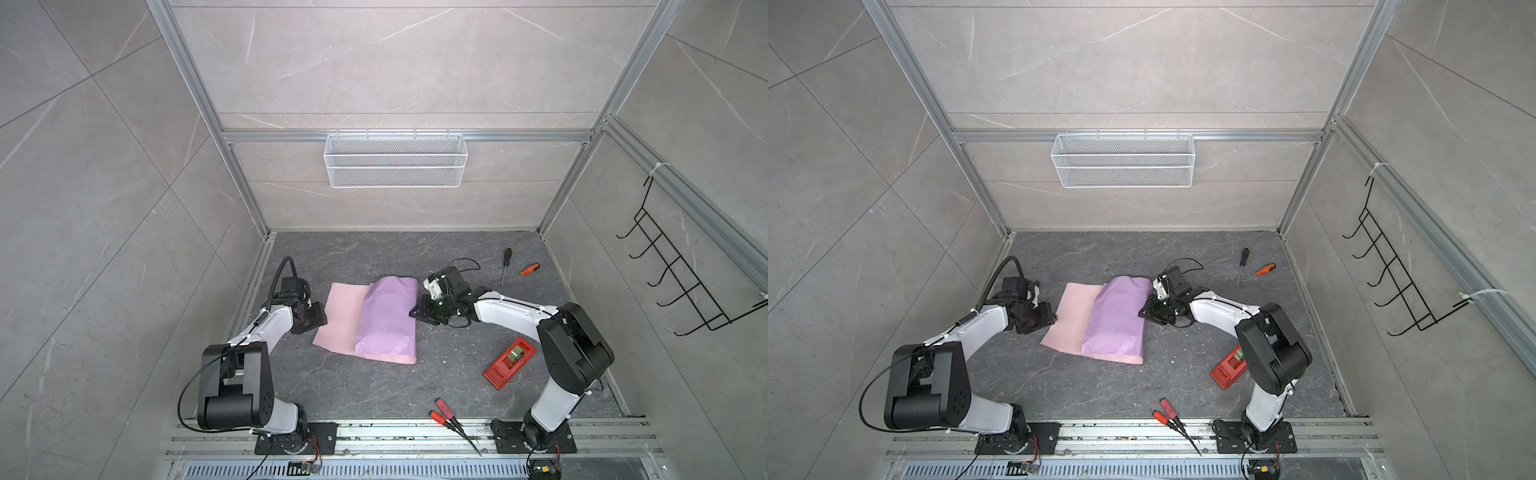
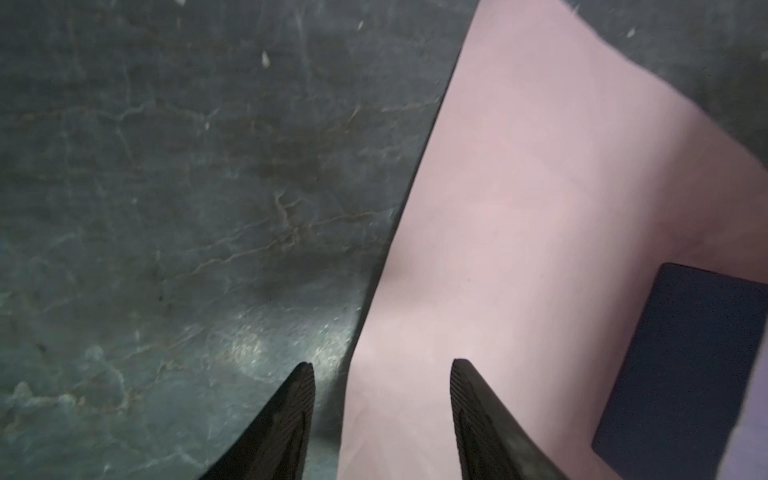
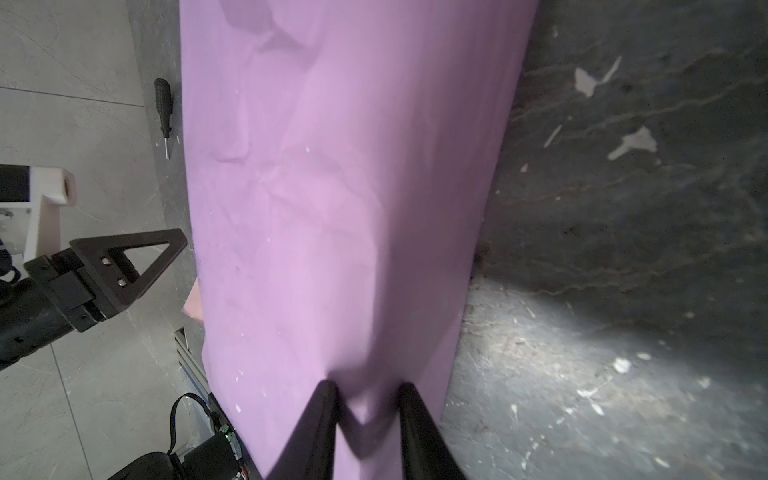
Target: Wrap the gift box in paper
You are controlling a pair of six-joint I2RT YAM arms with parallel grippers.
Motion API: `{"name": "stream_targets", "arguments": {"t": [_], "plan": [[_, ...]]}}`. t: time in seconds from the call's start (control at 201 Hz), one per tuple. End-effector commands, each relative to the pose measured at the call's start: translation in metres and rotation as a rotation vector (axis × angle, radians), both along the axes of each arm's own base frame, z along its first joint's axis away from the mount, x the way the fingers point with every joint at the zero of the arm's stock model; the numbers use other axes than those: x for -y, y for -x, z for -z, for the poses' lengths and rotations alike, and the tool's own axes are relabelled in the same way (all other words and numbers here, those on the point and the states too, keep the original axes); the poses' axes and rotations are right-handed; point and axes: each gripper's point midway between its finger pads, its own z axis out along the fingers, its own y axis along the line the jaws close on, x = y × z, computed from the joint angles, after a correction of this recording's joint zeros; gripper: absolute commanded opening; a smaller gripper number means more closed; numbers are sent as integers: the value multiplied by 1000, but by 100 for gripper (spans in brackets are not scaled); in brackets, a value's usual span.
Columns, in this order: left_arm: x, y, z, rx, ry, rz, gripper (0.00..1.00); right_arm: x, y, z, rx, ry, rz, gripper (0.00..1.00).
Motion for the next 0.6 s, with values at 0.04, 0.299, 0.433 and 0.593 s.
{"name": "stream_targets", "arguments": {"t": [0.04, 0.299, 0.433, 0.593], "plan": [[-11, 4, -4, -24, -30, -69, 57, 58, 61, 84, -279, 317, 16, 27], [9, 25, 18, -131, 139, -146, 57, 57, 59, 82, -273, 321, 12, 27], [9, 23, 21, -149, 184, -194, 57, 58, 60, 82, -276, 322, 13, 27], [24, 9, 16, -119, 304, -219, 56, 59, 61, 82, -274, 326, 15, 27]]}}
